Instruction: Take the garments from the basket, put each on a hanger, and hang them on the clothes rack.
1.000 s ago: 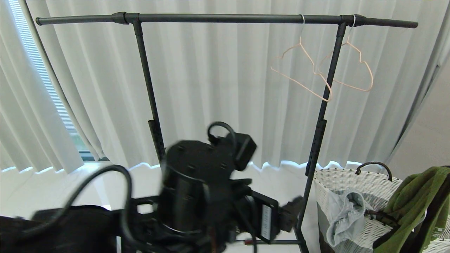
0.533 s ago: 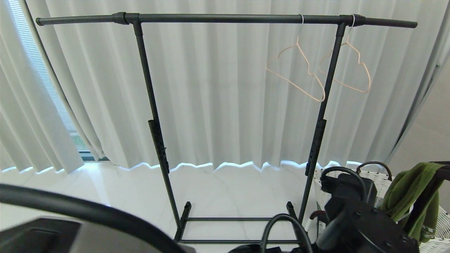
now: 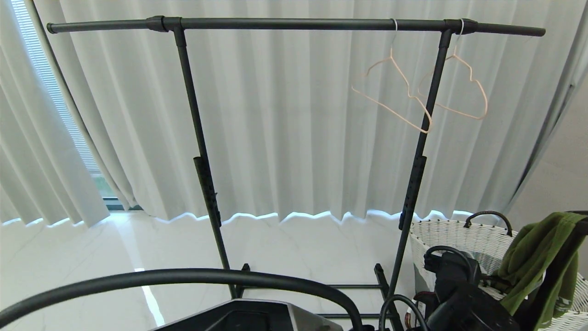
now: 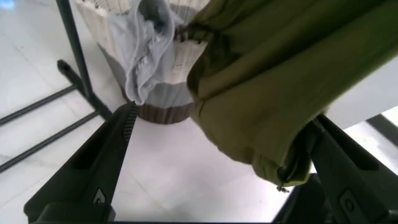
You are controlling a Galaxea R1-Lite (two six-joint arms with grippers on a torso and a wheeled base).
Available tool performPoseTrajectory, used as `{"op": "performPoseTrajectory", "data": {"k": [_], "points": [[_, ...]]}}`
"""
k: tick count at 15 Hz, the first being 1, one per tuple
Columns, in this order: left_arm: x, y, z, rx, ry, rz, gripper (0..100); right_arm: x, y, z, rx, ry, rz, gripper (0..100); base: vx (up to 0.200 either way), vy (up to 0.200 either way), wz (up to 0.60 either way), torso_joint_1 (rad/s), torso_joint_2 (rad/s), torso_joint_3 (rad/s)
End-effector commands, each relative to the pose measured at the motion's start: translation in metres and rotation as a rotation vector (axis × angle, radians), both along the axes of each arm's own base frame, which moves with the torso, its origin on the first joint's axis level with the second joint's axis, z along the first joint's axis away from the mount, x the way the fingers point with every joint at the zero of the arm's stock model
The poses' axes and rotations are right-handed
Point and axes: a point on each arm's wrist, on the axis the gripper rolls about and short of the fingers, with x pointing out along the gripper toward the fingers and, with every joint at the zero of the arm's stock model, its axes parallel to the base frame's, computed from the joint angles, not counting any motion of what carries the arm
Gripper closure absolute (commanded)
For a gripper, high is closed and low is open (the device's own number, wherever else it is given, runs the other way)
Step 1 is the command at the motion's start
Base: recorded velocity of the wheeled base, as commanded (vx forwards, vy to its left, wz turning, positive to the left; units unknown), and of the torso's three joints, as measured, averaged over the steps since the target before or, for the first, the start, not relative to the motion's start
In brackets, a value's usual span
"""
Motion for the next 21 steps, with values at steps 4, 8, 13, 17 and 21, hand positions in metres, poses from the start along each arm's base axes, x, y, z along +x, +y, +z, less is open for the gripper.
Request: {"op": "performPoseTrajectory", "data": {"k": [4, 8, 13, 17, 21], "points": [[-0.004, -0.004, -0.026, 0.055, 0.018, -0.004, 0, -0.001, 0.000, 0.000, 0.000, -0.002, 0.002, 100, 0.000, 0.000, 0.00, 0.000, 0.00, 0.000], [-0.003, -0.002, -0.031, 0.068, 0.017, 0.009, 100, 0.000, 0.000, 0.000, -0.001, -0.001, -0.001, 100, 0.000, 0.000, 0.00, 0.000, 0.00, 0.000], [-0.006, 0.008, 0.031, -0.069, -0.048, 0.228, 100, 0.012, -0.003, -0.003, -0.001, 0.017, -0.050, 100, 0.000, 0.000, 0.00, 0.000, 0.00, 0.000], [-0.021, 0.059, 0.107, -0.192, -0.061, 0.242, 100, 0.036, 0.000, 0.003, 0.022, -0.049, -0.039, 100, 0.000, 0.000, 0.00, 0.000, 0.00, 0.000], [-0.032, 0.124, 0.134, -0.160, -0.112, 0.249, 100, 0.052, 0.005, 0.015, 0.053, -0.099, 0.033, 100, 0.000, 0.000, 0.00, 0.000, 0.00, 0.000]]}}
